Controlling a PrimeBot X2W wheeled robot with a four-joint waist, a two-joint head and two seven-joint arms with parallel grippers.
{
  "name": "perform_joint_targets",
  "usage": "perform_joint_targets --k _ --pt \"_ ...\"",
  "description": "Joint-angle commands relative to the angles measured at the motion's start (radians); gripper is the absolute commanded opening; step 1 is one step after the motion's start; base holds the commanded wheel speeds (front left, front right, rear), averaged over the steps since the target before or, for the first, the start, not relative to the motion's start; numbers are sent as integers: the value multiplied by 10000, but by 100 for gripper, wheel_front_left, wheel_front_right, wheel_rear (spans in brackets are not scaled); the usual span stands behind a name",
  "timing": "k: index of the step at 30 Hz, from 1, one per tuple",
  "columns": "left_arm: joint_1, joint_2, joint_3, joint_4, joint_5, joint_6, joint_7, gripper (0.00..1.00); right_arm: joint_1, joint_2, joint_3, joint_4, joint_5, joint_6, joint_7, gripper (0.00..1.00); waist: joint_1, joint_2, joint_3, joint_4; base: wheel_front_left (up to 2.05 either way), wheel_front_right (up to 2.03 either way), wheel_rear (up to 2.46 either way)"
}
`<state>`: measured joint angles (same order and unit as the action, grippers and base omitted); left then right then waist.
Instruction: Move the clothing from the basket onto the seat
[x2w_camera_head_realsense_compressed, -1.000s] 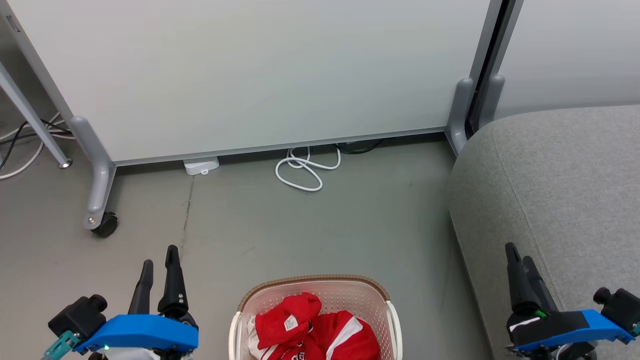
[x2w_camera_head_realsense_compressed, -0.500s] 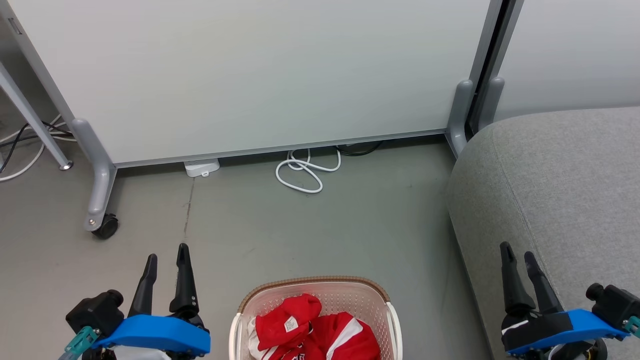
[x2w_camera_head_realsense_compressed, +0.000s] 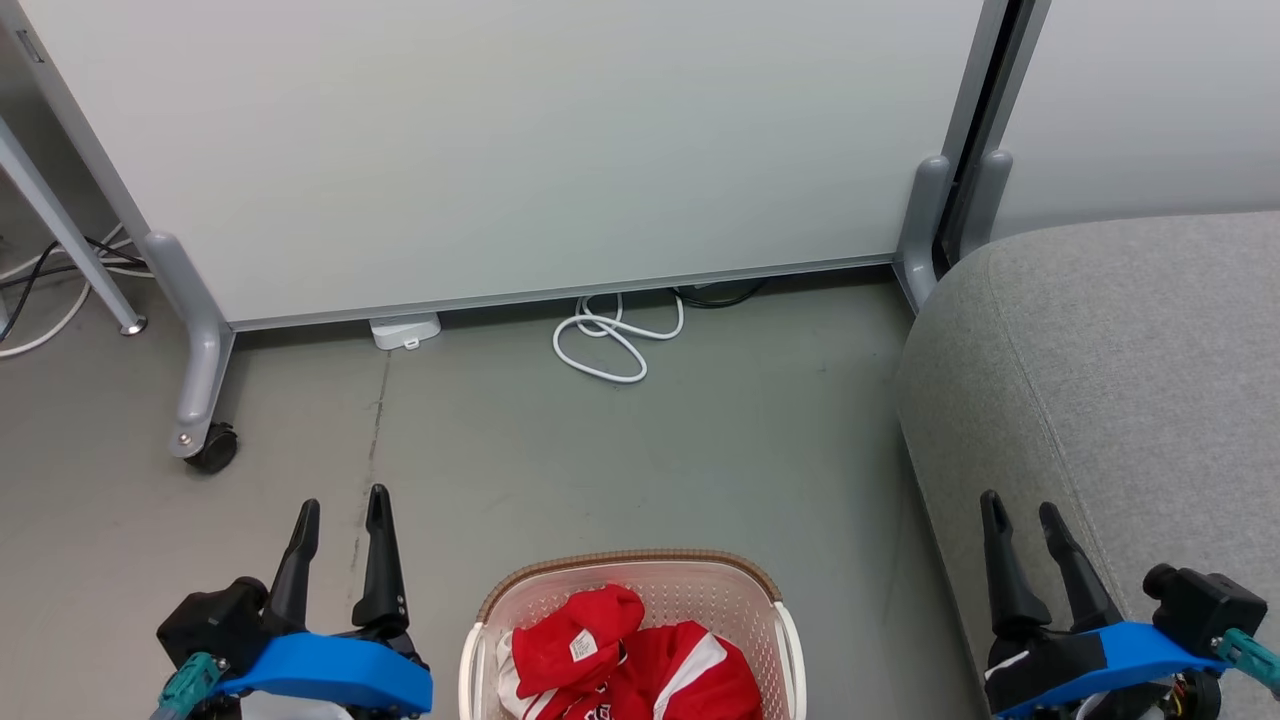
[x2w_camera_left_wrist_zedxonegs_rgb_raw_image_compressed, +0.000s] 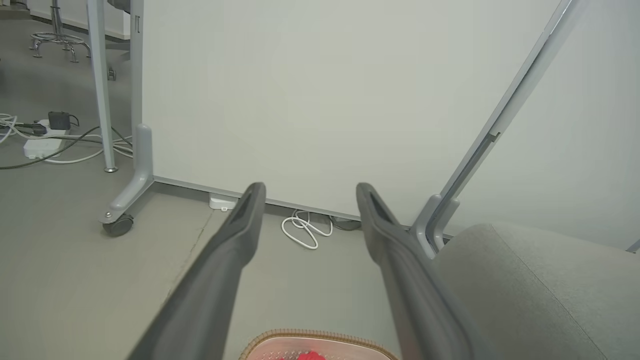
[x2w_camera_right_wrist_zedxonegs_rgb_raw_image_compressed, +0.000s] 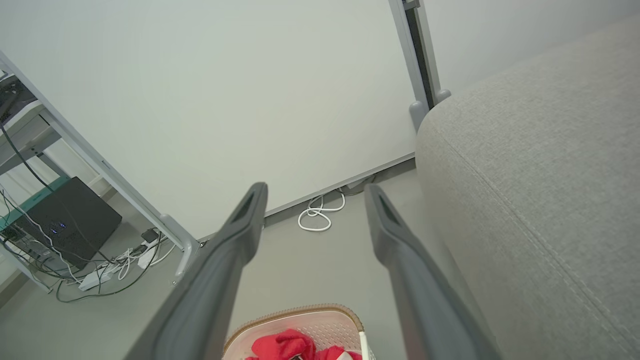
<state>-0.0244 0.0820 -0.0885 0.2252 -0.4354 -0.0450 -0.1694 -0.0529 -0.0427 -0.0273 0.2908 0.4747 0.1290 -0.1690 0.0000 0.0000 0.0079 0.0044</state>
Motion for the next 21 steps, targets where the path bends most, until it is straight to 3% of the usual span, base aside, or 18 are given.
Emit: perform_joint_targets --k 1,21 --pt "-199 22 -15 -60 248 5 -90 100 -173 -75 9 -24 -243 16 -99 100 0 0 -6 5 0 0 0" --pt "-166 -134 75 563 1417 -146 -531 100 -254 -89 113 424 -1958 22 -526 100 0 0 -73 0 0 0 0"
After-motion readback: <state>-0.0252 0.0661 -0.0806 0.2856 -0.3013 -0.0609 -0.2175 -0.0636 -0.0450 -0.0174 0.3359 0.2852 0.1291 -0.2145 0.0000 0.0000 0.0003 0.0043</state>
